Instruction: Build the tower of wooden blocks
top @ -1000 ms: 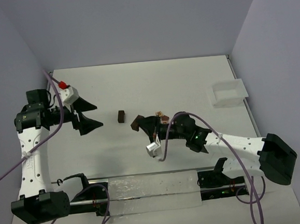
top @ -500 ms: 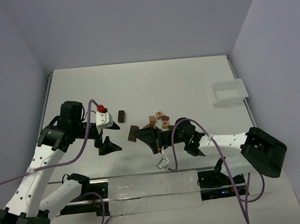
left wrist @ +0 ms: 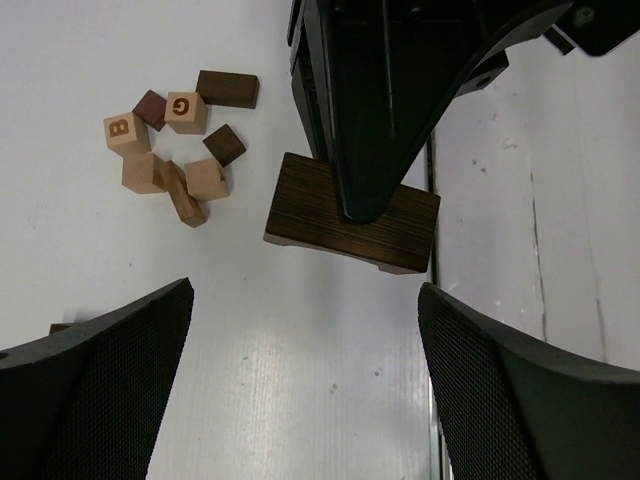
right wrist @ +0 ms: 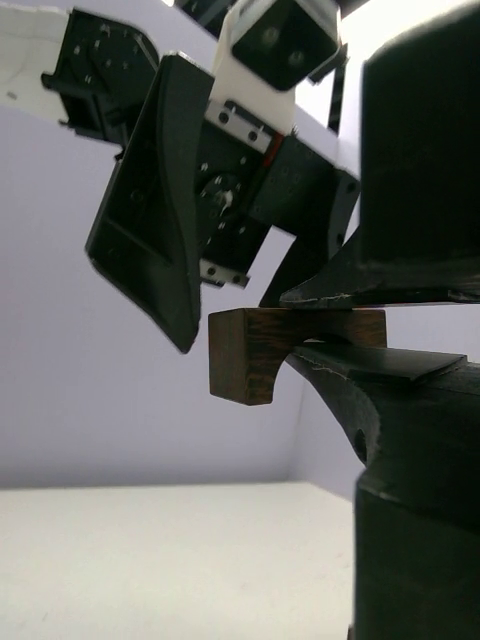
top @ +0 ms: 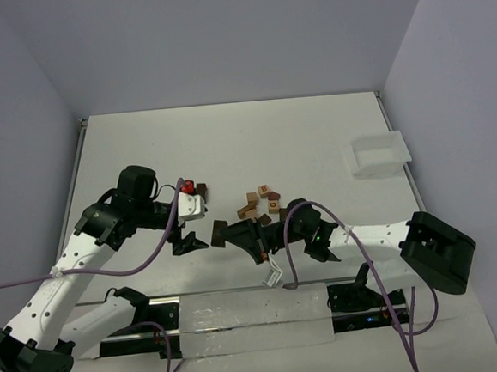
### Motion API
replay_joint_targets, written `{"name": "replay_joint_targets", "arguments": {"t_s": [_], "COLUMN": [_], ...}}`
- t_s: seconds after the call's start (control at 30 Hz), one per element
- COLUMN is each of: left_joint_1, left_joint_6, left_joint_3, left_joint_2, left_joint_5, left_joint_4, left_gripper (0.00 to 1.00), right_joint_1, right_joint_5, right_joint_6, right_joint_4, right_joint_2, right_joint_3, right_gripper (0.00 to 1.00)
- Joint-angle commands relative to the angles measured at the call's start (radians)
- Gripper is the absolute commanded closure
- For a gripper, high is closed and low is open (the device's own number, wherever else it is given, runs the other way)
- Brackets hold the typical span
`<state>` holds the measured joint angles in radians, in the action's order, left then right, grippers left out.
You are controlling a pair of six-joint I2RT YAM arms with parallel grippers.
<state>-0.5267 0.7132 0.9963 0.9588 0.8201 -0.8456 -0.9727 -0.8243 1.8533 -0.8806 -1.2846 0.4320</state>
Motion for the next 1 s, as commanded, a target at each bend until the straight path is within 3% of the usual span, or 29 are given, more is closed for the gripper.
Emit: {"name": "replay_joint_targets", "arguments": {"t_s": [0.0,0.8,0.97], "left_joint_1": [-0.045,-0.248,-0.248], "left_joint_6": [0.06,-0.007,-0.016], "left_joint_3": [0.055,0.056,0.045], "left_joint_2": [-0.013,0.034,0.032], "left_joint_5": [-0.061,-0.142,-0.168], "left_joint_4": [0.045,0.026,0.046], "left_gripper": [0.01,0.01,0.18], "right_joint_1": [-0.014,-0.023,-0.023], "right_joint_5": [-0.022,0.005,0.002], "right_joint_6": [-0.023,-0.059,-0.062], "right_joint_4": [0.069,0.019,0.018], "right_joint_2": [0.045,0.001,0.006], "right_joint_3": [0.036,0.062,0.054], "right_gripper": [1.0,1.0,1.0]}}
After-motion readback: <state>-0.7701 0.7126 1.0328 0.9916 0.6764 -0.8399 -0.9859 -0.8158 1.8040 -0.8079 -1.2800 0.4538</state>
